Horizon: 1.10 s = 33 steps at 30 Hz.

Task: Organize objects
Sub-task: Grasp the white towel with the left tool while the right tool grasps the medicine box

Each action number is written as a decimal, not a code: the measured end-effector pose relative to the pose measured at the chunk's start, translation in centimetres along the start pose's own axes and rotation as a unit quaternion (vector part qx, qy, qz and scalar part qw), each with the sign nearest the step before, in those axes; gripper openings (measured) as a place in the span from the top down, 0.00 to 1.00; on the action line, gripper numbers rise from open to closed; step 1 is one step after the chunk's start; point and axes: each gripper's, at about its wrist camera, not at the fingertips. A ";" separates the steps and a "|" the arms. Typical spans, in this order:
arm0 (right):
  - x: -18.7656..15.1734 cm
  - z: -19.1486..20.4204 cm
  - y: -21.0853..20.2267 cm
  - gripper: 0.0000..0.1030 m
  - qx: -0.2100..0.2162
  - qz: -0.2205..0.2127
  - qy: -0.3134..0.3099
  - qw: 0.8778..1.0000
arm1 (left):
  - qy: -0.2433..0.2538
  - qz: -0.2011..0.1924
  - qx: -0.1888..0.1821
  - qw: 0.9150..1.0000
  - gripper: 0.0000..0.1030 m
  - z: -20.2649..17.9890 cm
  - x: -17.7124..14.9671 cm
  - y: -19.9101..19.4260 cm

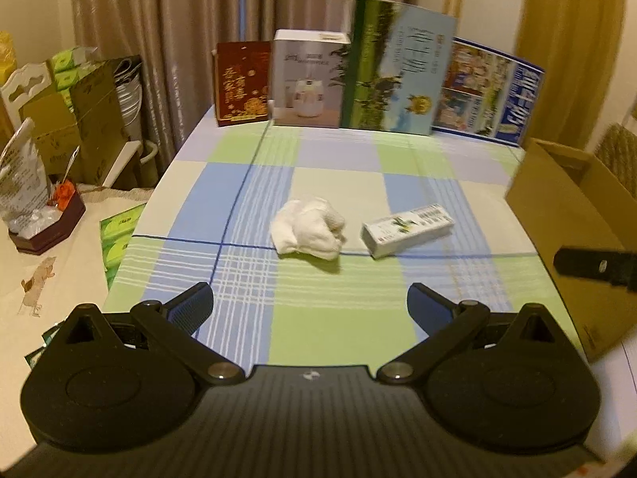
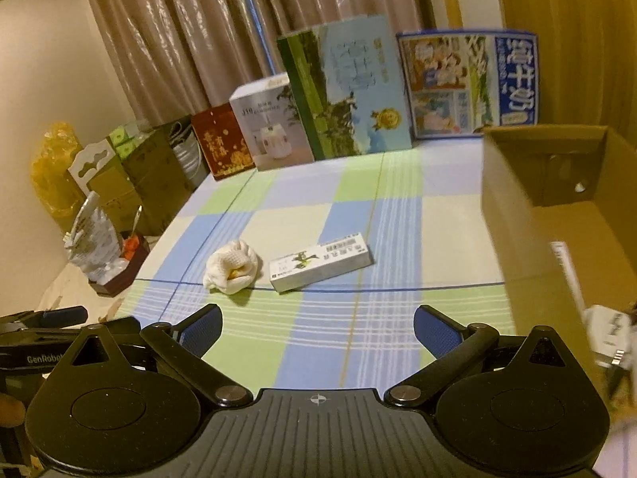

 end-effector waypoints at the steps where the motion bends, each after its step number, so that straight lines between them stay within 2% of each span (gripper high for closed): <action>1: 0.1 0.1 1.2 0.08 0.000 0.007 -0.002 1.000 | -0.005 0.000 0.002 1.000 0.01 0.3 0.2 0.6; 8: 0.9 -0.1 7.7 0.23 0.006 0.047 0.008 0.999 | -0.017 0.006 0.005 1.000 0.01 1.5 1.3 5.3; 13: 2.4 -0.8 11.5 0.25 0.010 0.056 0.027 0.998 | -0.011 0.010 0.011 1.000 0.01 2.1 2.3 8.1; 19: 3.4 -2.3 15.2 0.27 0.014 0.065 0.066 0.996 | -0.062 0.016 0.011 0.998 0.02 4.5 3.3 10.6; 25: 4.0 -2.4 18.1 0.27 0.013 0.067 0.073 0.995 | -0.080 0.019 0.015 0.996 0.01 5.5 3.6 11.8; 29: 4.1 -1.9 19.7 0.27 -0.003 0.068 0.067 0.995 | -0.101 0.024 0.017 0.994 0.02 6.2 3.8 13.0; 33: 4.3 -1.4 21.1 0.27 -0.010 0.065 0.058 0.996 | -0.091 0.027 0.023 0.995 0.02 6.0 3.9 13.4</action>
Point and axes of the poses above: each gripper's, at about its wrist camera, not at the fingertips, and y roughly the way its jaws point, z to its left, x to its top, and after that the axes turned 5 degrees about y, right-handed
